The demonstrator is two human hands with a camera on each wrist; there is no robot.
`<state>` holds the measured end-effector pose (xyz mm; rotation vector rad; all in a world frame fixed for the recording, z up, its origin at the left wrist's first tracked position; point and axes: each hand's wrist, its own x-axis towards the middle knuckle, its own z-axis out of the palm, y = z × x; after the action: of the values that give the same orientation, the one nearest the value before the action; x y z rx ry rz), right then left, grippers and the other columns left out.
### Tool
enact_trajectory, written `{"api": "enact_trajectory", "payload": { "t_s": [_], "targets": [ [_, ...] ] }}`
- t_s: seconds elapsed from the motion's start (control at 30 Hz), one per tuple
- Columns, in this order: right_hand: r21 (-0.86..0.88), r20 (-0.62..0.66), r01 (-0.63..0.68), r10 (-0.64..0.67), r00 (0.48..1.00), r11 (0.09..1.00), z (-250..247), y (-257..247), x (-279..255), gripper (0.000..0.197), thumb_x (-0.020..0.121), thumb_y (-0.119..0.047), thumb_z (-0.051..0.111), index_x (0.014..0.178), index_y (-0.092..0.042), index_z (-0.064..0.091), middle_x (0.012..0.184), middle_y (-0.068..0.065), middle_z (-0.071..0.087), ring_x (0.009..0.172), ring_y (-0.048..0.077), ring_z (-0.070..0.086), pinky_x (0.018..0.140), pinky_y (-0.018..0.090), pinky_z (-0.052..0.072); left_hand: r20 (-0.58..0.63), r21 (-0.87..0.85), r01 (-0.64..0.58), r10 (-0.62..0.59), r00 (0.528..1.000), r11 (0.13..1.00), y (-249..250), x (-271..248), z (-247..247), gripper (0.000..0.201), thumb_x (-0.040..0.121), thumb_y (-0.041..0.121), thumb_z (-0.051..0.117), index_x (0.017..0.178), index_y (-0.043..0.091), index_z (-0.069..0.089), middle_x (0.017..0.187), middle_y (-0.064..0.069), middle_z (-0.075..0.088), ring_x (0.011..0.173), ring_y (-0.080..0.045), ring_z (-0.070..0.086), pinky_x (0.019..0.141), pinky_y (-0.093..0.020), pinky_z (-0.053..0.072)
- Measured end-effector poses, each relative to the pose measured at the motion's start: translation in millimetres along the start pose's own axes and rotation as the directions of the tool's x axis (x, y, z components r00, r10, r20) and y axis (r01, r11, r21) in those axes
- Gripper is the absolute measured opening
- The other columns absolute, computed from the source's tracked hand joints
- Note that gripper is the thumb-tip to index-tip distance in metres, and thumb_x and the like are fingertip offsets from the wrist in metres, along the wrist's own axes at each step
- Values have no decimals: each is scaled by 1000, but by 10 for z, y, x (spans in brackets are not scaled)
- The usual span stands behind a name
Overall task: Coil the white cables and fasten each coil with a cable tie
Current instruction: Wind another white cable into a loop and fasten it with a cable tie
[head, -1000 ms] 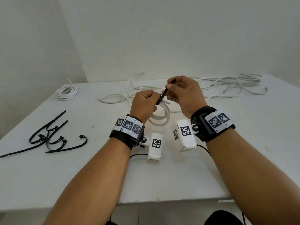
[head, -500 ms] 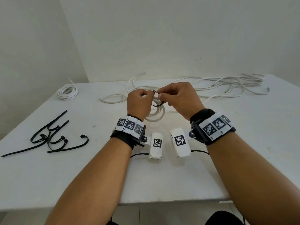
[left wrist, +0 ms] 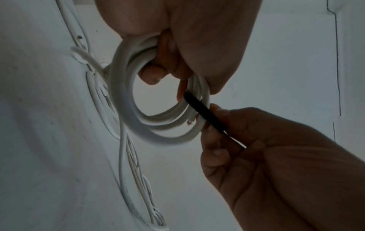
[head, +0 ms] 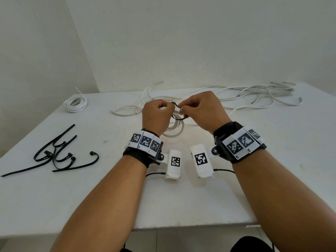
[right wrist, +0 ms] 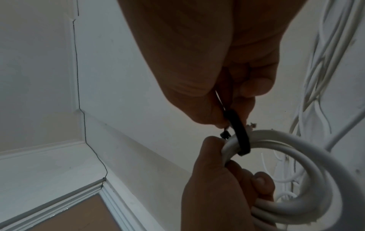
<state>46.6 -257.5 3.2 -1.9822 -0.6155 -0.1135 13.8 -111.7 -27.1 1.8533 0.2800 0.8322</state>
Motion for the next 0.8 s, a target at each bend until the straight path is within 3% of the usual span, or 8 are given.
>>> {"api": "enact_trajectory", "payload": {
  "t_s": [0.1,0.17,0.3,0.47,0.53,0.6,0.7,0.8],
  "targets": [
    [-63,-5,19,-19,1000,998,-1,-10,-1,14,84,-13,67,90,-17,79,71,-8,72,55,-5,60,49,6,39,18,28,-24,24,1000,999,26,-7,-2,22,81,15,66,60,18,69,55,8,63,48,-1,49,52,-15,38],
    [-90,-35,30,-34,999,995,-1,-27,3,14,85,-14,66,89,-18,79,73,-8,72,64,1,65,53,9,45,27,44,-38,36,999,998,36,-6,-6,19,78,17,65,60,22,69,56,9,66,53,-3,56,55,-19,43],
    [-149,-73,79,-91,993,986,-10,-70,-12,15,88,-14,63,89,-17,78,72,-12,68,71,4,66,62,7,47,54,86,-74,69,996,994,46,-8,-24,16,71,26,60,64,17,72,60,4,68,55,-9,56,55,-25,45],
    [-226,-56,117,-133,990,967,10,-116,-37,17,92,-14,59,89,-13,76,78,-4,70,74,12,65,69,20,50,91,106,-119,109,990,987,73,-12,-38,15,75,24,63,66,15,71,57,9,66,50,1,51,54,-20,38],
    [-225,-69,124,-143,987,966,16,-122,-32,16,93,-15,59,90,-13,75,75,-5,67,72,11,62,65,15,46,81,117,-116,107,991,986,75,-9,-41,13,75,21,65,65,15,71,54,11,64,48,2,50,52,-19,37],
    [-256,-41,142,-158,987,956,31,-126,-38,16,93,-15,59,89,-13,74,74,-6,65,71,10,60,62,10,41,72,119,-107,99,992,987,64,-9,-41,13,73,23,64,66,15,71,56,10,66,52,-2,57,54,-22,44],
    [-295,-9,148,-158,987,944,37,-125,-38,18,94,-14,57,89,-11,74,77,-5,65,75,12,58,64,17,40,85,132,-104,93,992,986,61,-23,-35,13,73,24,64,67,15,71,59,7,69,60,-10,65,59,-26,50],
    [-295,-49,141,-162,986,945,29,-118,-27,18,93,-13,57,90,-8,74,76,-5,64,76,13,60,71,23,46,116,150,-152,135,984,977,97,-46,-25,11,76,20,66,68,14,71,58,8,69,54,-2,62,54,-19,46]
  ]
}}
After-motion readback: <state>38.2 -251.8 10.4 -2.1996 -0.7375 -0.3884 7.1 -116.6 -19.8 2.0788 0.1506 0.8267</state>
